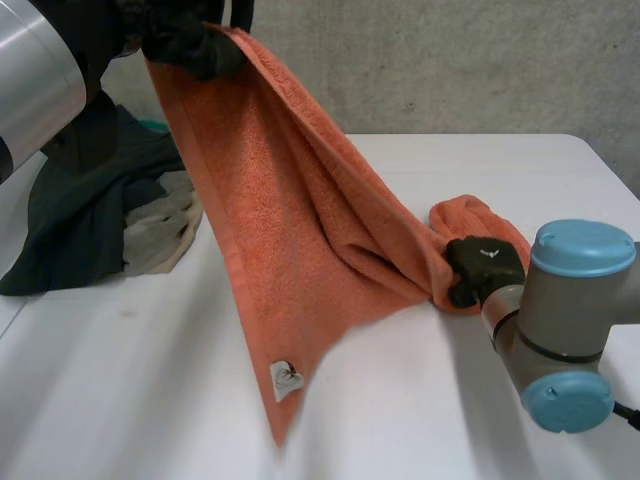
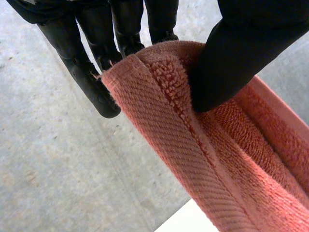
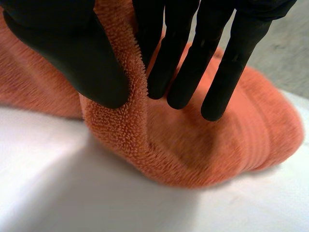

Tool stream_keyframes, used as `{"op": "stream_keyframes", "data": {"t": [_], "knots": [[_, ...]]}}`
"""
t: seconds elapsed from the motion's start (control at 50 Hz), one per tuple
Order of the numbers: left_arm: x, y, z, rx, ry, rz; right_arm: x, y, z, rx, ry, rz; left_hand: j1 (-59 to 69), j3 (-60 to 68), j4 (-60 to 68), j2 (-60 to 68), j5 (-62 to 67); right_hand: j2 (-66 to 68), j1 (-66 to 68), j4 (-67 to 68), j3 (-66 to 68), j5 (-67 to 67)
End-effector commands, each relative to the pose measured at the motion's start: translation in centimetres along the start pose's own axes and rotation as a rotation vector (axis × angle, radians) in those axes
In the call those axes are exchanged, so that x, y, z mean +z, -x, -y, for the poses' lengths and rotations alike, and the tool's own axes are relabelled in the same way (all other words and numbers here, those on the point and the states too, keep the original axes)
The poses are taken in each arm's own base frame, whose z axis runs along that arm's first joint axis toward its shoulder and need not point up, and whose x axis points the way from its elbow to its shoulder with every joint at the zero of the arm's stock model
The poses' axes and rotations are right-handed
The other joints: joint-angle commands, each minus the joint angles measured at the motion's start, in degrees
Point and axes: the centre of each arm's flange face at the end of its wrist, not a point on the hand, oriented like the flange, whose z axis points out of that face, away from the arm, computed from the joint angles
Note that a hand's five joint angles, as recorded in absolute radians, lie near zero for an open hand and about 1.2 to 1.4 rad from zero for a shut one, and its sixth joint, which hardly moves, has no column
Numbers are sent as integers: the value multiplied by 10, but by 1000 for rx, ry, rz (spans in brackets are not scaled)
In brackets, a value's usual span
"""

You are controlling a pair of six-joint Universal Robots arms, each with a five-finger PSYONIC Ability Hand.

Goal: Fold the laundry.

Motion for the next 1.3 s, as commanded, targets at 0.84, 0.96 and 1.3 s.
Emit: {"op": "stream_keyframes", "data": {"t": [0.84,0.96,1.3], "knots": [[141,102,-25,189,-404,304,8,-102,273,-417,-762,-11,143,120,116,115,134,128,155,119,123,136],[134,102,-84,166,-163,279,16,-106,250,-408,-633,75,143,120,116,115,134,128,155,119,123,136],[85,59,-267,143,378,78,54,-80,71,-526,-17,418,143,120,116,115,134,128,155,119,123,136]]}}
